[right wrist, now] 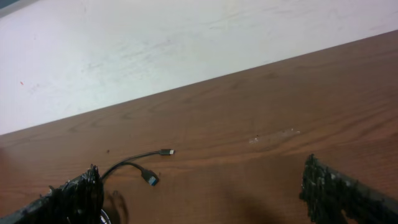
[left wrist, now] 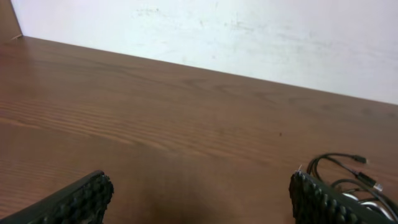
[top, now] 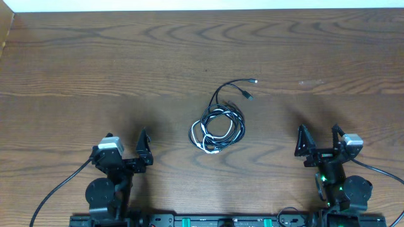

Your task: Untangle cables

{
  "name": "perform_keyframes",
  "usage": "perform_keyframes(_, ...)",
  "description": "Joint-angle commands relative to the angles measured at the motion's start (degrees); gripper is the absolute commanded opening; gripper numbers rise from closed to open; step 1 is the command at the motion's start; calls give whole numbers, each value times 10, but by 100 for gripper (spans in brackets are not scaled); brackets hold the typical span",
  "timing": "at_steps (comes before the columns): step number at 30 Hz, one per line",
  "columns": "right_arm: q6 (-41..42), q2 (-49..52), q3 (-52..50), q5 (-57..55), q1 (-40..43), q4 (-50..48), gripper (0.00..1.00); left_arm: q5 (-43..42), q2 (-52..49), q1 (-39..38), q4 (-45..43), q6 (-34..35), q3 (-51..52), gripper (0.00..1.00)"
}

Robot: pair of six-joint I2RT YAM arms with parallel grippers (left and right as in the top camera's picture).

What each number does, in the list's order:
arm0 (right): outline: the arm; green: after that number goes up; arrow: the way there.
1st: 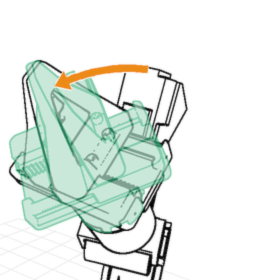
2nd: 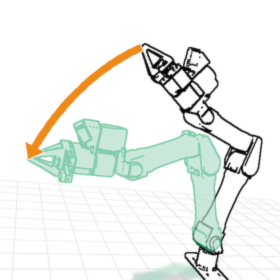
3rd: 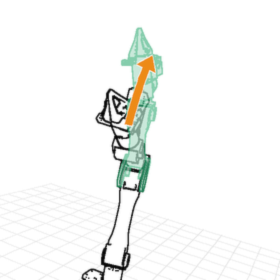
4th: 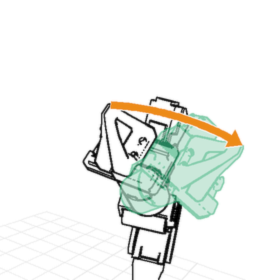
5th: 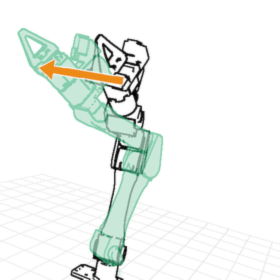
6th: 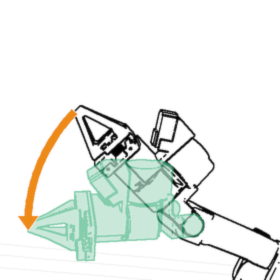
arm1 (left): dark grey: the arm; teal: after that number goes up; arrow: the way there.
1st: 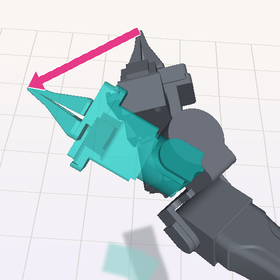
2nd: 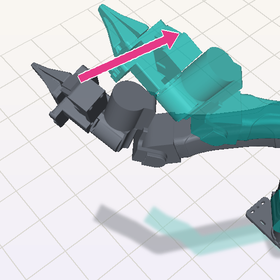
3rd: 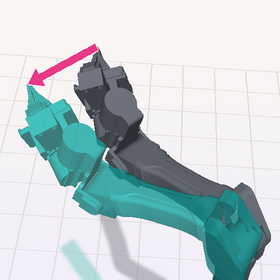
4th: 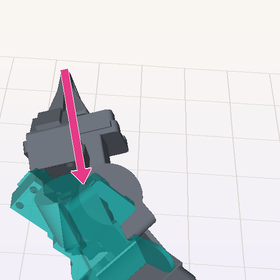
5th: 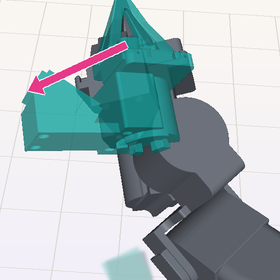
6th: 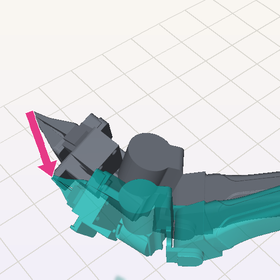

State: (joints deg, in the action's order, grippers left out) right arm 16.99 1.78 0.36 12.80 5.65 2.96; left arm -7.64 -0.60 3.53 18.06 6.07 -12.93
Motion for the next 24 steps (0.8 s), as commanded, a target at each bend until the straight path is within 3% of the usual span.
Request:
perform_keyframes(1,-3,0,0,-6,3,3,99,-10,0,-2,2,30,-42,91)
perform_keyframes(12,-3,0,0,-6,3,3,99,-9,-81,-2,143,30,-164,91)
perform_keyframes(24,-3,0,0,-6,3,3,99,-5,-163,-2,147,25,-211,91)
